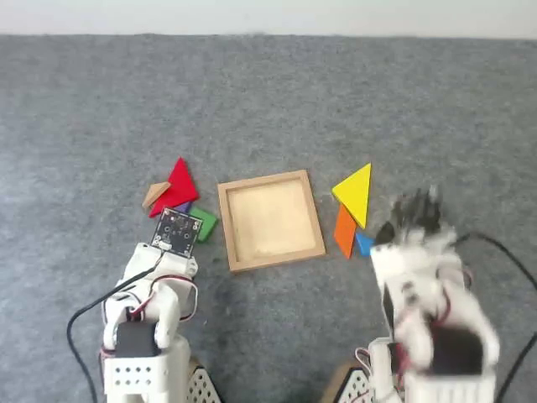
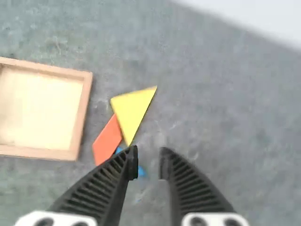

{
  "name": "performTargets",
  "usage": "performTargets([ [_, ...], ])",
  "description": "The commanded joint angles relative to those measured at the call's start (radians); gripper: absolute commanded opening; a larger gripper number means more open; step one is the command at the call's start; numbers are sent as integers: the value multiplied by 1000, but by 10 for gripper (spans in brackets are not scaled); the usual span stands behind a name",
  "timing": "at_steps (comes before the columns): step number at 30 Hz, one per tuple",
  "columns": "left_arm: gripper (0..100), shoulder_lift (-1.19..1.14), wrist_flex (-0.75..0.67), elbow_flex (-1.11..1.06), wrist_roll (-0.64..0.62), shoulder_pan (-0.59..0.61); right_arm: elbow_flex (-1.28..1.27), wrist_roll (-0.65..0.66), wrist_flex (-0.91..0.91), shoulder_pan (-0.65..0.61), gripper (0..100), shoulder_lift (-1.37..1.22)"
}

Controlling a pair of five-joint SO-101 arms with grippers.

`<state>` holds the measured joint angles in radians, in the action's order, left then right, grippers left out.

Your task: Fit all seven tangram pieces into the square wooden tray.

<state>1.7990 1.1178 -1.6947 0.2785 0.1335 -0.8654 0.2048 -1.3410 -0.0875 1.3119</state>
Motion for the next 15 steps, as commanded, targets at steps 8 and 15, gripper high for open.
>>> performTargets([
  [8,14,18,114,12,32,21,517,-285,-4,-240,333,-955],
  [15,14,18,118,12,210,187,842,-377,36,-262,360,-1362],
])
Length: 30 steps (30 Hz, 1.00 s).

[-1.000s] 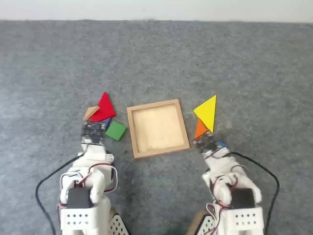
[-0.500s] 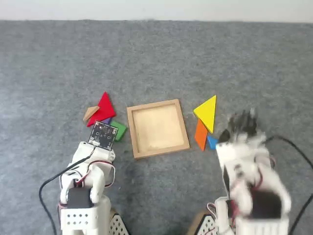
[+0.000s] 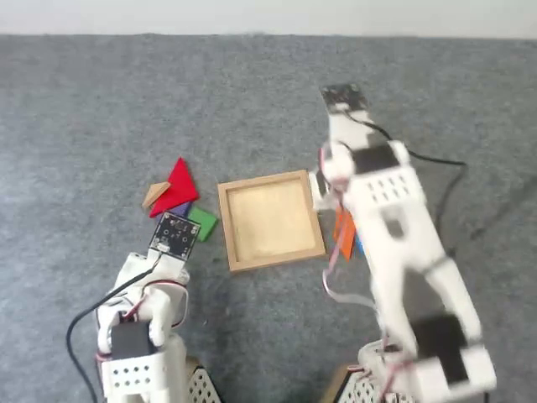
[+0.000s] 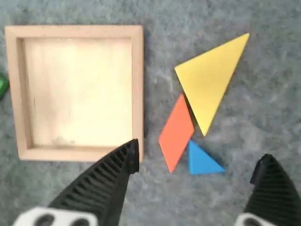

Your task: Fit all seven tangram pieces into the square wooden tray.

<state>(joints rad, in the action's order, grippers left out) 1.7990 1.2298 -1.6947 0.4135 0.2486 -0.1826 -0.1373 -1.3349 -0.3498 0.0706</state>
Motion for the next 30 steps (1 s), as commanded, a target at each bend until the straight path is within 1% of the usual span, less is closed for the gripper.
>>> performTargets([
  [1,15,18,6,12,78,80,201,-41,44,12,342,-177],
  [4,15,18,5,12,80,81,322,-34,90,39,264,-341],
  [6,15,18,5,12,80,81,402,-32,91,61,211,-438],
  [7,15,18,5,12,80,81,439,-9,87,68,195,-483],
  [10,15,18,5,12,81,84,531,118,5,102,191,-568],
  [15,15,18,5,12,81,84,566,118,-47,110,191,-615],
  [17,15,18,5,12,81,84,566,69,-45,108,193,-618],
  [19,15,18,6,12,81,84,566,41,-38,116,218,-619],
  [24,15,18,6,12,81,84,569,40,-38,119,404,-636],
  [25,15,18,6,12,81,84,571,41,-33,117,428,-647],
  [27,15,18,6,12,81,84,571,43,-2,117,429,-674],
  [30,15,18,6,12,81,84,572,44,15,107,389,-710],
])
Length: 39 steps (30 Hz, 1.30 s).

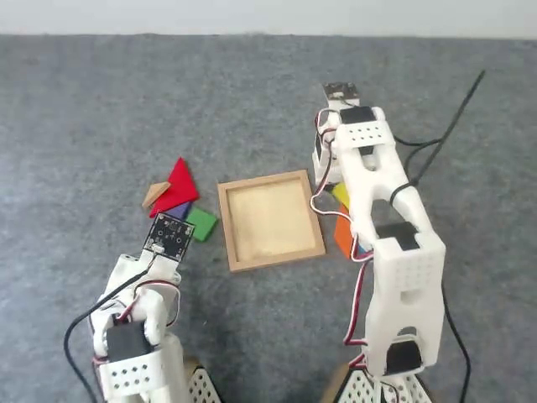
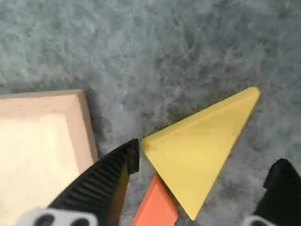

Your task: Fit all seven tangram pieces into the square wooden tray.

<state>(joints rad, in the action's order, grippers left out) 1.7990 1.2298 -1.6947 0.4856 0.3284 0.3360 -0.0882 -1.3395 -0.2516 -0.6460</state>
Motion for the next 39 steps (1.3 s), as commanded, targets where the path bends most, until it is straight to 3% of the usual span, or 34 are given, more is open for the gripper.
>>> performTargets([
  [1,15,18,6,12,9,5,54,-5,18,1,374,5],
  [6,15,18,6,12,9,5,63,-5,19,-1,309,2],
  [17,14,18,6,12,9,5,78,-17,59,-5,303,-71],
  [25,14,18,6,12,9,6,84,-124,5,-4,301,-74],
  [32,14,18,6,12,9,6,86,-121,2,-1,125,-73],
  [39,14,18,6,12,9,6,94,-117,-4,1,123,-67],
])
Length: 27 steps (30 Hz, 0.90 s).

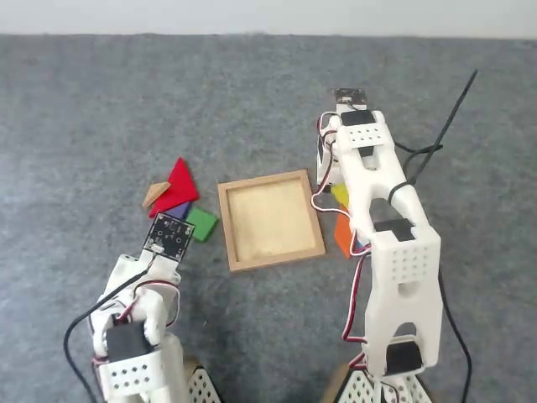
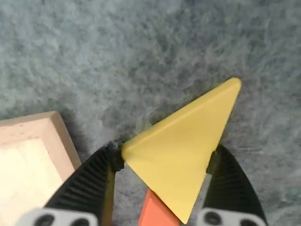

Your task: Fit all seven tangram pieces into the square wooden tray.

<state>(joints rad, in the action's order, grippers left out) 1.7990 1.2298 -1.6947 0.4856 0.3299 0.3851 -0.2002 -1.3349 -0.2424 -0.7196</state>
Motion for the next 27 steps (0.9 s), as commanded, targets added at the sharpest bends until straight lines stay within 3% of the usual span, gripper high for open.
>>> performTargets([
  [1,14,18,6,12,9,5,58,-3,-24,-8,123,7],
  [9,14,18,6,12,9,5,319,203,-248,-13,122,4],
  [17,15,18,6,12,9,5,526,608,-414,-33,122,-5],
  [19,15,18,6,12,9,5,526,572,-414,-47,126,-18],
  [22,15,18,6,12,9,5,526,356,-374,-51,136,-82],
  [24,15,18,6,12,9,5,526,206,-337,-53,194,-143],
  [27,15,18,6,12,9,5,532,141,-312,-54,332,-222],
])
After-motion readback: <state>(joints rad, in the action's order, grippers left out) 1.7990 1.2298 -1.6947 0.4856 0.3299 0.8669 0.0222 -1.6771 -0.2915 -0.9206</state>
